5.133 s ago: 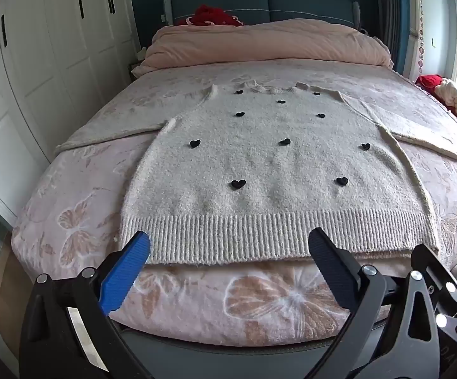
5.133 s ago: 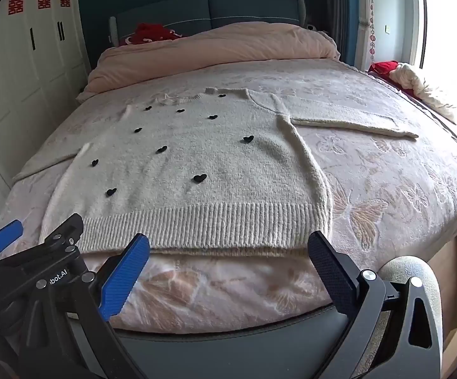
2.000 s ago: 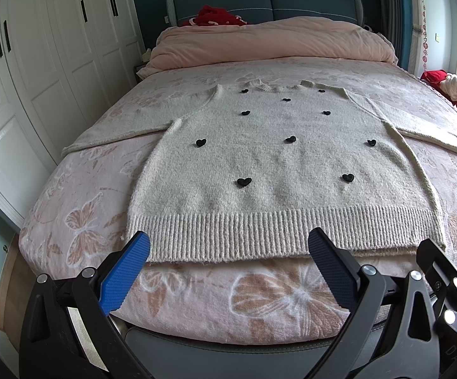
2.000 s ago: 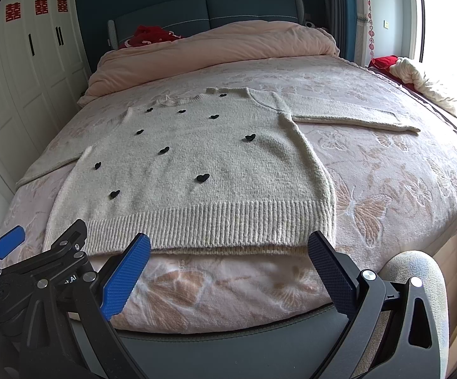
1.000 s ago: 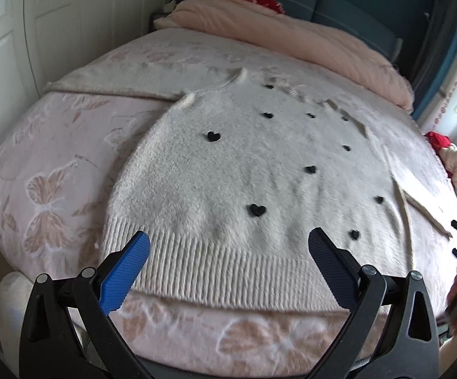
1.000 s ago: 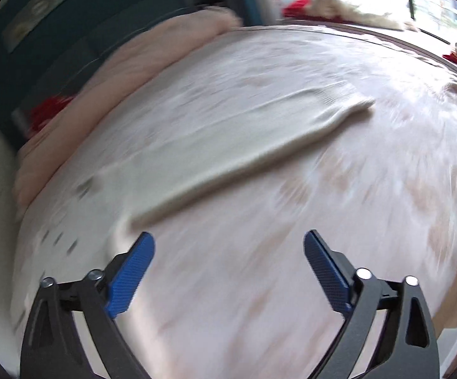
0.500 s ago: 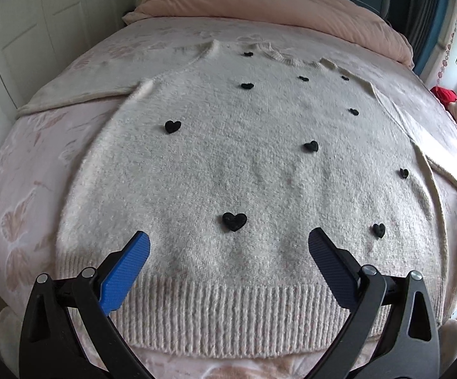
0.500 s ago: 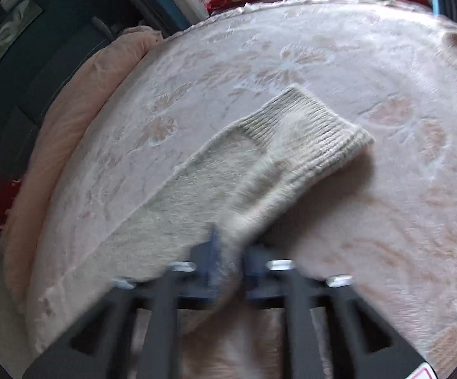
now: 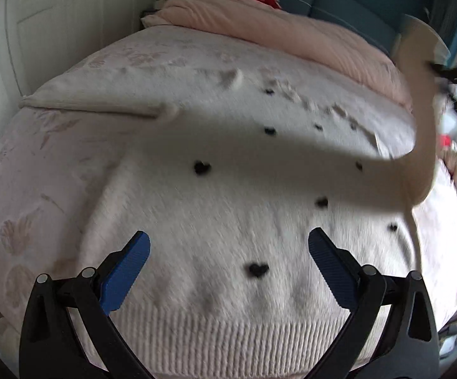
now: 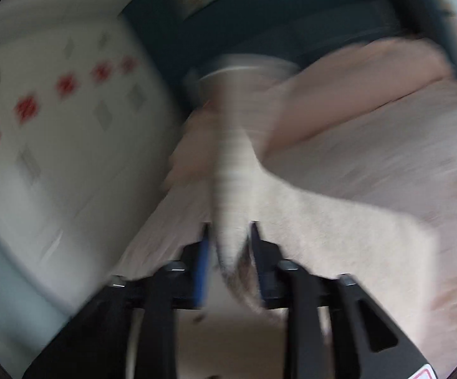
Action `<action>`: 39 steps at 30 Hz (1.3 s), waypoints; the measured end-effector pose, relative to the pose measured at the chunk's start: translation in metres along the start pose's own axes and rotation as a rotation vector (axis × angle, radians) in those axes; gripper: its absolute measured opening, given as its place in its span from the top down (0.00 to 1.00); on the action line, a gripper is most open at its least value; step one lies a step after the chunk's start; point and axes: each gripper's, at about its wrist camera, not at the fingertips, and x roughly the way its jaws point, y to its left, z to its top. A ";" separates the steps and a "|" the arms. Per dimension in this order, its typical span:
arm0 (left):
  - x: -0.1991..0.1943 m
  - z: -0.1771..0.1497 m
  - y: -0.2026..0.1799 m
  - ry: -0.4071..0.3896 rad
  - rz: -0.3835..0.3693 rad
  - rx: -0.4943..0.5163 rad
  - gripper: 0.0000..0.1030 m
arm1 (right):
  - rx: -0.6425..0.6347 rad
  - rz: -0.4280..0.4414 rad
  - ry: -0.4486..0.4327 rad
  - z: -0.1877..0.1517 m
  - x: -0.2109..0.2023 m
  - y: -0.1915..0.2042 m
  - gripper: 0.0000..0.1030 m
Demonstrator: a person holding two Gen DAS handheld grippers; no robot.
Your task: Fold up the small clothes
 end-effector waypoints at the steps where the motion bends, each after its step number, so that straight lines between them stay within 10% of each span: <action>1: 0.000 0.009 0.006 0.000 -0.017 -0.020 0.05 | -0.027 -0.002 0.047 -0.015 0.021 0.013 0.66; 8: 0.045 0.084 0.028 0.018 -0.145 -0.110 0.05 | 0.195 -0.087 0.129 -0.112 0.011 -0.041 0.53; 16: 0.184 0.150 -0.018 0.146 -0.214 -0.213 0.07 | 0.532 -0.202 0.105 -0.163 -0.018 -0.141 0.51; 20: 0.215 0.158 -0.033 0.148 -0.138 -0.200 0.78 | 0.671 -0.166 0.033 -0.163 -0.015 -0.167 0.60; 21: 0.212 0.163 -0.037 0.129 -0.173 -0.171 0.90 | 0.661 -0.165 0.004 -0.154 -0.013 -0.168 0.94; 26: 0.160 0.176 -0.030 -0.044 -0.229 -0.120 0.90 | 0.495 -0.171 -0.132 -0.111 -0.035 -0.143 0.93; 31: 0.207 0.134 -0.002 0.093 -0.130 -0.116 0.89 | 0.471 -0.313 0.119 -0.158 -0.001 -0.175 0.96; 39: 0.206 0.130 -0.008 0.013 -0.150 -0.095 0.86 | 0.263 -0.376 -0.010 -0.123 -0.033 -0.116 0.91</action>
